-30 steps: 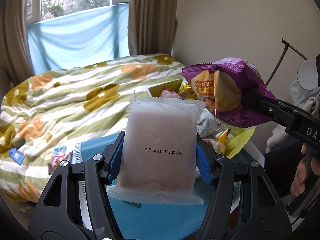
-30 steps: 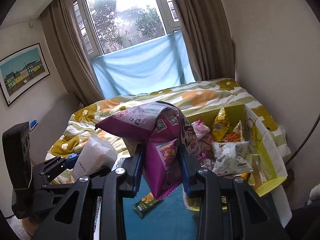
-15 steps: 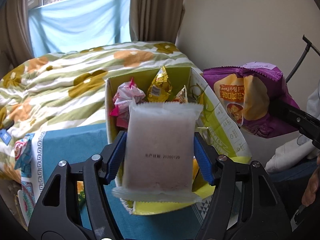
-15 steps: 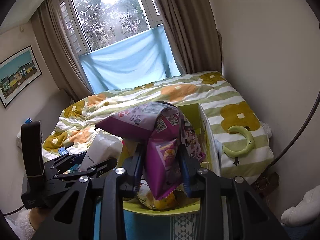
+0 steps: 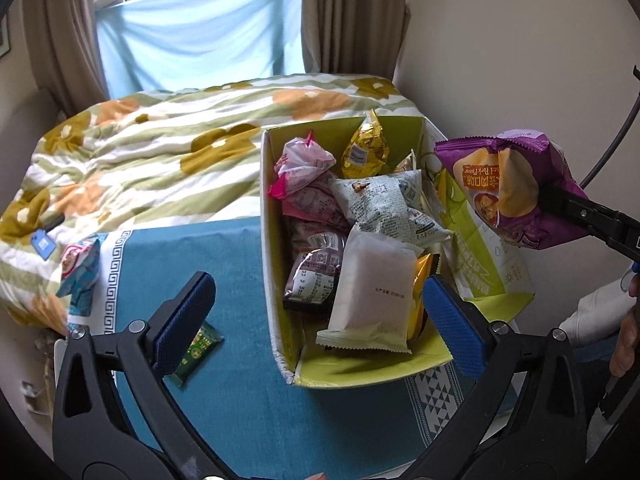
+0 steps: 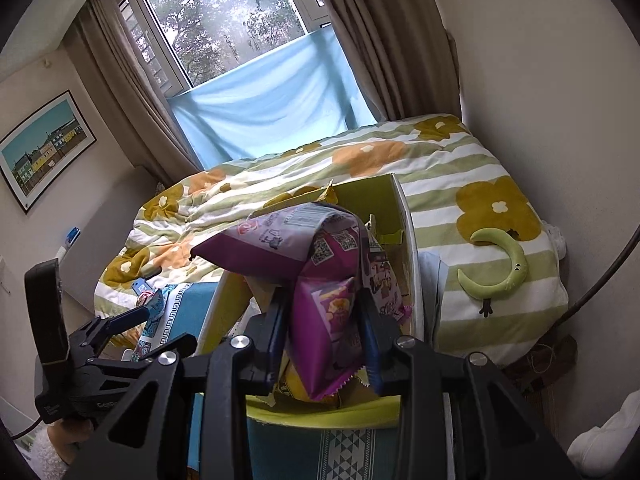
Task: Organize snacks
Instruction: 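Carry both packs into the yellow box and open both tools, then move both tools toward the last two snacks on the cloth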
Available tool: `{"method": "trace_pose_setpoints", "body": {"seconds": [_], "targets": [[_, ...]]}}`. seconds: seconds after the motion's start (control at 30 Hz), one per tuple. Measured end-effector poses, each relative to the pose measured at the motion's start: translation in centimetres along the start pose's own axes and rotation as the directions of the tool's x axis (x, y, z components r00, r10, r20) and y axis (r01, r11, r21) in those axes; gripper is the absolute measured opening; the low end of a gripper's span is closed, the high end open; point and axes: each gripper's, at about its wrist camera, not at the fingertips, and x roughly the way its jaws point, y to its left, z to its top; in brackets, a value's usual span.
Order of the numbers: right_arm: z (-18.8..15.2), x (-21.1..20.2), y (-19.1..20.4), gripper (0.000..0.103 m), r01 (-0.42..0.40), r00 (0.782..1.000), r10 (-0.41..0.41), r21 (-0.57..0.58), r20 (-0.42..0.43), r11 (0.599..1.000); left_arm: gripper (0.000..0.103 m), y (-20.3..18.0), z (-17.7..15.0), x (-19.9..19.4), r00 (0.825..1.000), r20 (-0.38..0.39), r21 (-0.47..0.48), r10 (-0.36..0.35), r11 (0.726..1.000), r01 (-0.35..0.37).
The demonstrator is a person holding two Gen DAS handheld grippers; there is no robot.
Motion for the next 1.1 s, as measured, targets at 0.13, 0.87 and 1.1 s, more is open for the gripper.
{"method": "trace_pose_setpoints", "body": {"seconds": [0.13,0.87,1.1], "targets": [[0.4,0.8,-0.3,0.033,-0.001,0.999,0.001,-0.003,-0.036,1.0,0.103,0.0,0.6,-0.5,1.0,0.015,0.0,0.012,1.0,-0.012],[0.2,-0.9,3.0,0.103,0.038,0.999,-0.038,-0.076,-0.002,0.996,0.103,2.0,0.4,-5.9,0.995,0.088,-0.012,0.055,0.998,-0.055],[0.9,-2.4,6.7,0.103,0.036,0.999,-0.033,-0.132,0.03,0.991,0.103,5.6,-1.4,-11.3,0.979,0.146,-0.083,0.143,0.988,-0.132]]}}
